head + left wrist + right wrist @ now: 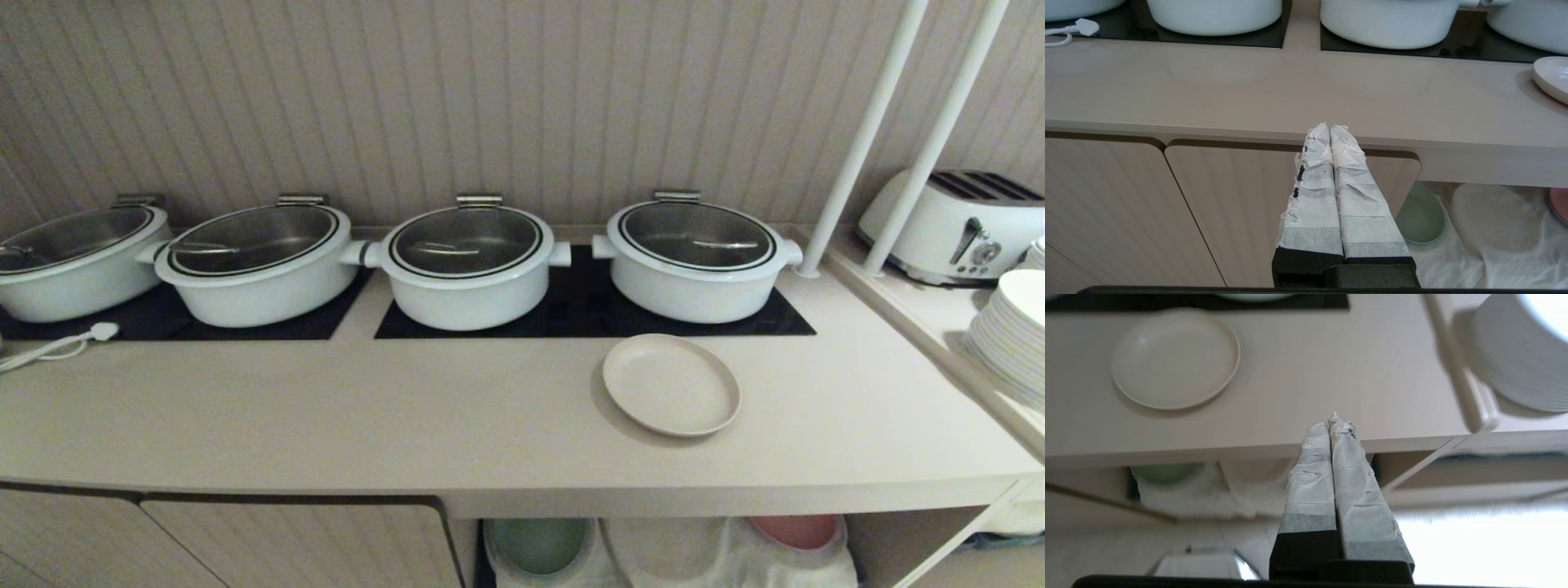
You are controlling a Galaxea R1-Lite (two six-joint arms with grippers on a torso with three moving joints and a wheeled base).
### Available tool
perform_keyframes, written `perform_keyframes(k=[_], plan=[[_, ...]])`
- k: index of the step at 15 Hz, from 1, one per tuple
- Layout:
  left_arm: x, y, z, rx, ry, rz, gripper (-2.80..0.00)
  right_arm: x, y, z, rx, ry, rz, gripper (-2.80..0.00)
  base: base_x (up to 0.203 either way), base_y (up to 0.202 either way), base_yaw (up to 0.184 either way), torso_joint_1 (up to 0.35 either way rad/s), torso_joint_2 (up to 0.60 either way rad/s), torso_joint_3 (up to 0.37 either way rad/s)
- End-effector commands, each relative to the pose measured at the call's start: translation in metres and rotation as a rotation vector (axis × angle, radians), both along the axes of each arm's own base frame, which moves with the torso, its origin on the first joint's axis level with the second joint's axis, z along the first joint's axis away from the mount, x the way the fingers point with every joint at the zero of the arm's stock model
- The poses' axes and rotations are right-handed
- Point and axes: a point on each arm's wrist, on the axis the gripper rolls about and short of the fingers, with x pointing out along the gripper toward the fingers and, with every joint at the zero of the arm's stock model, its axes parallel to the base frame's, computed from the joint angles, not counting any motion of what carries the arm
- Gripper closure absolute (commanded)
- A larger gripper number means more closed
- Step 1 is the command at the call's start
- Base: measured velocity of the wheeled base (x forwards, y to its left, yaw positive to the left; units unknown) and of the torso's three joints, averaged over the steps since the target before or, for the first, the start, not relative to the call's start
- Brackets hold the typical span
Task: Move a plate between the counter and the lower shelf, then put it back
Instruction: Pick up the plate
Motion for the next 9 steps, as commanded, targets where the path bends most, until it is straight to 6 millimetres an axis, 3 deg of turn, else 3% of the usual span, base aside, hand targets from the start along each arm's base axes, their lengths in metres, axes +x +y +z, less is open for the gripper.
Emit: perform_keyframes(k=[1,5,9], plan=[[0.0,0.0,0.0,-0.001,-0.001,0.001,0.0,0.07,0.001,-0.016,0.006,0.222,0.016,0.0,0.0,0.0,0.0,0.0,0.0,0.0],[0.0,0.0,0.0,-0.001,-0.001,0.001,0.0,0.149,0.005,-0.029,0.062,0.375,0.103,0.0,0.0,0.0,0.0,0.0,0.0,0.0],[0.0,0.0,0.0,-0.001,-0.001,0.001,0.0,0.208,0.008,-0.035,0.139,0.489,0.188,0.0,0.0,0.0,0.0,0.0,0.0,0.0]])
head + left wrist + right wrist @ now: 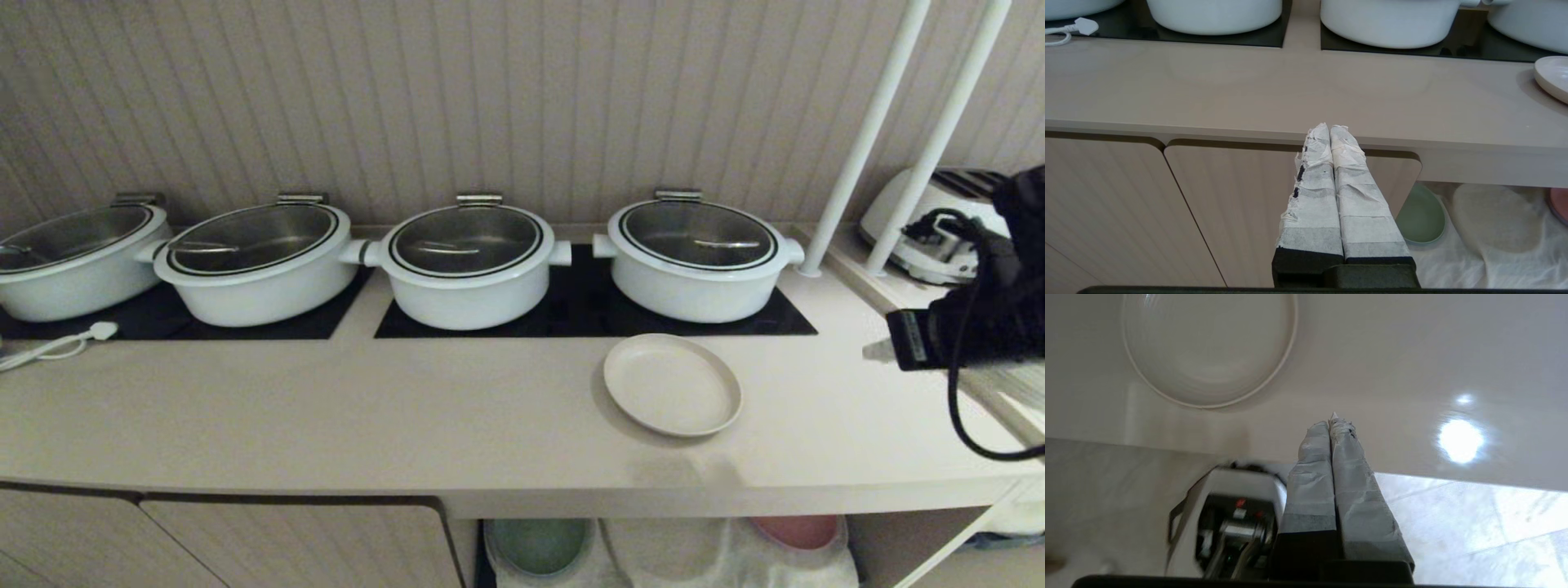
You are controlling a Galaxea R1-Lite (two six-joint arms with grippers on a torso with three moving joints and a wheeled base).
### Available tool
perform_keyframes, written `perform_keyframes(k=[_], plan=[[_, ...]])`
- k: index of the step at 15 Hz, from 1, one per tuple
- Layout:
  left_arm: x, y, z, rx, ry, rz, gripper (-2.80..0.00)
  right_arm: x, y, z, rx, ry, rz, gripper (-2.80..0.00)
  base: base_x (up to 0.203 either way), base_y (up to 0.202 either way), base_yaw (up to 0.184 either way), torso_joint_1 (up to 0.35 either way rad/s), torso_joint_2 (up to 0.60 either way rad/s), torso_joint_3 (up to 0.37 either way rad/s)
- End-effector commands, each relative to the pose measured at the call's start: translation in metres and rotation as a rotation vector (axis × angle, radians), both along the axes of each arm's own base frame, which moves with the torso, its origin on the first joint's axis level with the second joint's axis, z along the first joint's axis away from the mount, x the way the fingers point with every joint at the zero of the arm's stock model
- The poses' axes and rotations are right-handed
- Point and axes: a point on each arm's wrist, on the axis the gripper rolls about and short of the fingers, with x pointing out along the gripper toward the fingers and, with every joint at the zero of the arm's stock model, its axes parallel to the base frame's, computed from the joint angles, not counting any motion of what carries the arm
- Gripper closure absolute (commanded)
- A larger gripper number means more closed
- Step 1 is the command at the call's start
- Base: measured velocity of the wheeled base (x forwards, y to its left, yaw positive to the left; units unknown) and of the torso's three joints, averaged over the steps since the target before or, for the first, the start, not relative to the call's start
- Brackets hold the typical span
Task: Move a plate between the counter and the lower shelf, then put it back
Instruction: Pick up the plate
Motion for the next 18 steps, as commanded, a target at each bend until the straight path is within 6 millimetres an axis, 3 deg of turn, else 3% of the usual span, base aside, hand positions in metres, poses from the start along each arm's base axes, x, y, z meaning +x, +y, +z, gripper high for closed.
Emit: perform_keyframes(k=[1,6,8,13,14,18], plan=[[0.0,0.0,0.0,-0.001,-0.001,0.001,0.0,0.048,0.001,-0.02,0.012,0.14,0.01,0.0,0.0,0.0,0.0,0.0,0.0,0.0],[0.0,0.0,0.0,-0.001,-0.001,0.001,0.0,0.101,0.002,-0.037,0.022,0.241,0.011,0.0,0.0,0.0,0.0,0.0,0.0,0.0],[0.0,0.0,0.0,-0.001,-0.001,0.001,0.0,0.112,0.005,-0.05,0.018,0.291,0.021,0.0,0.0,0.0,0.0,0.0,0.0,0.0],[0.0,0.0,0.0,-0.001,-0.001,0.001,0.0,0.13,0.035,-0.072,0.001,0.323,0.102,0.0,0.0,0.0,0.0,0.0,0.0,0.0],[0.0,0.0,0.0,-0.001,-0.001,0.001,0.0,0.133,0.039,-0.073,-0.001,0.317,0.111,-2.8,0.0,0.0,0.0,0.0,0.0,0.0],[0.0,0.0,0.0,-0.001,-0.001,0.001,0.0,0.137,0.04,-0.08,-0.012,0.34,0.108,-2.8,0.0,0.0,0.0,0.0,0.0,0.0]])
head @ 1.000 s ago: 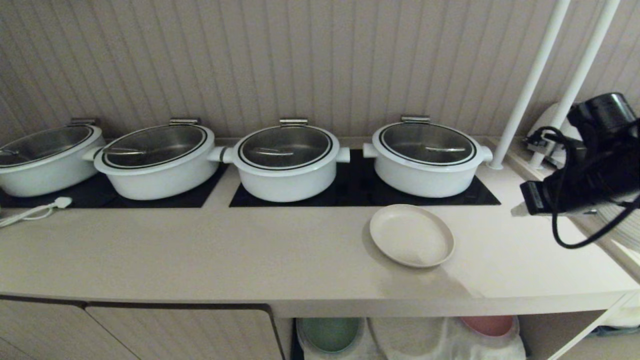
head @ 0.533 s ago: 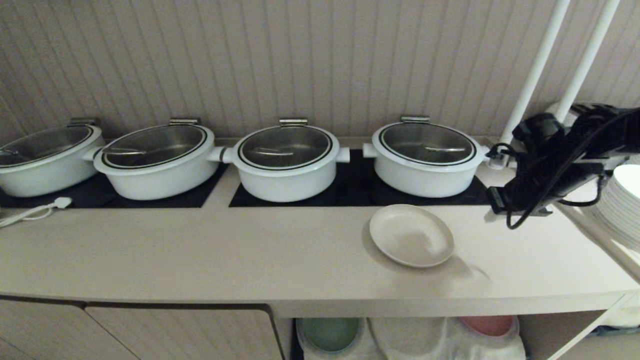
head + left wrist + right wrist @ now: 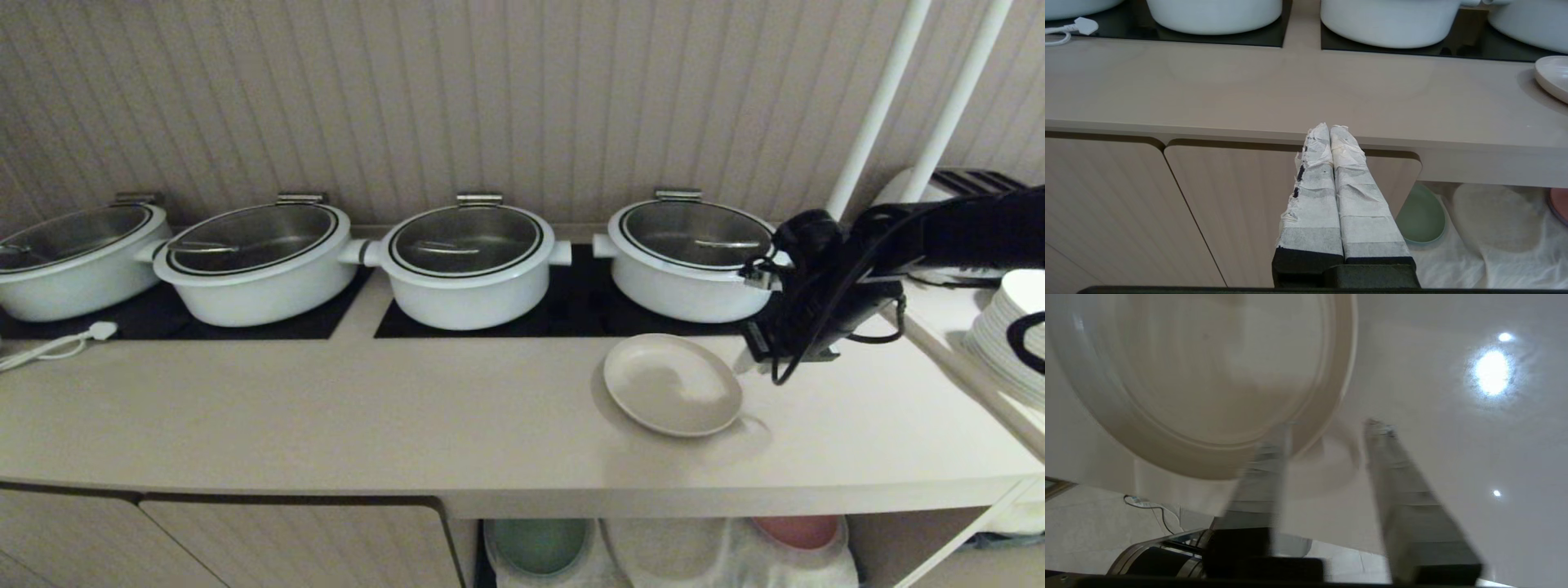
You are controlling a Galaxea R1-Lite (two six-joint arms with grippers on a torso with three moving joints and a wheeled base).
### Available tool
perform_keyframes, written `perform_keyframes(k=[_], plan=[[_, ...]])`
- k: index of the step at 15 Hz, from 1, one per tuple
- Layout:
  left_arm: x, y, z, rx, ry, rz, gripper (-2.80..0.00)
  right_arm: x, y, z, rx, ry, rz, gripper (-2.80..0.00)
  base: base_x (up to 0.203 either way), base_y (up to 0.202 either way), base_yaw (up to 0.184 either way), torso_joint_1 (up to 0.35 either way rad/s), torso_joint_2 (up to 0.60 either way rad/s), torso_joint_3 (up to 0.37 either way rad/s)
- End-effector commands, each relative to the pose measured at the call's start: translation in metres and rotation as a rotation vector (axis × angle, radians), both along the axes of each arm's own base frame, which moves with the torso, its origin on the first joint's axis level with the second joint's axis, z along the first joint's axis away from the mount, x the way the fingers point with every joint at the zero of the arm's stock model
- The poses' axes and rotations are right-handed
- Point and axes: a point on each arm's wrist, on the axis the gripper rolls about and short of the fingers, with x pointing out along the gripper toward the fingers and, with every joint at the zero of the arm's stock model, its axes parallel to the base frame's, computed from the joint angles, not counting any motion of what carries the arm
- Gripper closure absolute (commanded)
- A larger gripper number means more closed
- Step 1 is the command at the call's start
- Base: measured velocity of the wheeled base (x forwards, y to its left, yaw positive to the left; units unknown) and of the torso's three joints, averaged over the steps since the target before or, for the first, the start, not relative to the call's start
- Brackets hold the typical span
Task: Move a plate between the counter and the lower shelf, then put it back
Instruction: Pick up the plate
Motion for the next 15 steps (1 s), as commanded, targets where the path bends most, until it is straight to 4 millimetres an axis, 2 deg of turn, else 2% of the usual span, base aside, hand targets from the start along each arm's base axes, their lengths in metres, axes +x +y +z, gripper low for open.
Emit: perform_keyframes(k=[1,5,13,15], plan=[[0.0,0.0,0.0,-0.001,-0.001,0.001,0.0,0.002,0.001,-0.007,-0.004,0.021,0.001,-2.8,0.0,0.0,0.0,0.0,0.0,0.0],[0.0,0.0,0.0,-0.001,-0.001,0.001,0.0,0.007,0.001,-0.021,-0.025,0.043,0.038,-2.8,0.0,0.0,0.0,0.0,0.0,0.0],[0.0,0.0,0.0,-0.001,-0.001,0.001,0.0,0.044,0.004,-0.043,-0.05,0.006,0.035,-2.8,0.0,0.0,0.0,0.0,0.0,0.0],[0.0,0.0,0.0,-0.001,-0.001,0.001,0.0,0.047,0.005,-0.047,-0.05,0.008,0.034,-2.8,0.0,0.0,0.0,0.0,0.0,0.0]])
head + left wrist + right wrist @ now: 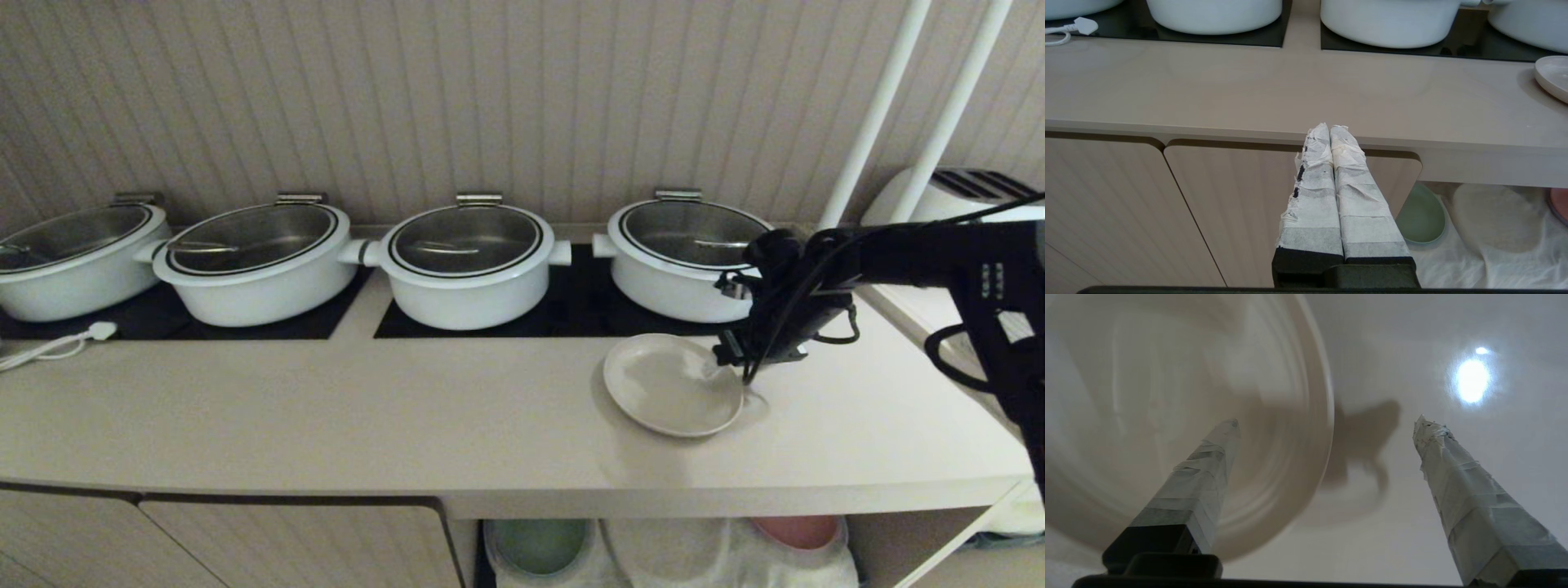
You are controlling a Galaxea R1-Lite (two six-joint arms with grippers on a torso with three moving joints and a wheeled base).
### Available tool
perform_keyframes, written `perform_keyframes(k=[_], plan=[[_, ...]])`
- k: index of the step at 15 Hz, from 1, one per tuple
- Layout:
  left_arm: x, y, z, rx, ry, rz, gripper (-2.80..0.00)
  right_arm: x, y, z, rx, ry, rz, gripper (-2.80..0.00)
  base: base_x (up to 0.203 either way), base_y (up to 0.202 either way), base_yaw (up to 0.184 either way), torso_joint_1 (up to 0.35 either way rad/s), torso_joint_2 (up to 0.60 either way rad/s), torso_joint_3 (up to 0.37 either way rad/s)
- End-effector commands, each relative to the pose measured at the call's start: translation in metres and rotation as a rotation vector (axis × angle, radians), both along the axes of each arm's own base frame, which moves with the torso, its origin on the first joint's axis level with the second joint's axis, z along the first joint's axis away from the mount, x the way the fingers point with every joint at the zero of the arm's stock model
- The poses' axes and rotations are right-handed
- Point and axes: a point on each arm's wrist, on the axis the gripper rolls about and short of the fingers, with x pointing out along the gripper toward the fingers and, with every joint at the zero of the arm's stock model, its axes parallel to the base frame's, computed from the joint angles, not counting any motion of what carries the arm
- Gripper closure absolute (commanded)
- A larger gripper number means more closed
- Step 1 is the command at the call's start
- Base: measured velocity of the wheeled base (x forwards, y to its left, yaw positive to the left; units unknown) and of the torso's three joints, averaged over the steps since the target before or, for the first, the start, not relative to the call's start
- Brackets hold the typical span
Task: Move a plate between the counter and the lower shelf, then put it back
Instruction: Pick up the plate
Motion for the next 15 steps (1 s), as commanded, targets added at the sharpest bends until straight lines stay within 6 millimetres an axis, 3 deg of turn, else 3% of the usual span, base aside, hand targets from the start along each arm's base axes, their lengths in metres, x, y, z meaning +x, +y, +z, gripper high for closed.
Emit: perform_keyframes(k=[1,10,11,15], plan=[[0.0,0.0,0.0,-0.001,-0.001,0.001,0.0,0.004,0.001,-0.015,-0.001,0.033,0.001,-2.8,0.0,0.0,0.0,0.0,0.0,0.0],[0.0,0.0,0.0,-0.001,-0.001,0.001,0.0,0.007,0.002,-0.025,-0.006,0.05,0.007,-2.8,0.0,0.0,0.0,0.0,0.0,0.0],[0.0,0.0,0.0,-0.001,-0.001,0.001,0.0,0.007,0.002,-0.024,-0.004,0.048,0.006,0.0,0.0,0.0,0.0,0.0,0.0,0.0],[0.0,0.0,0.0,-0.001,-0.001,0.001,0.0,0.007,0.002,-0.025,-0.004,0.052,0.004,0.0,0.0,0.0,0.0,0.0,0.0,0.0]])
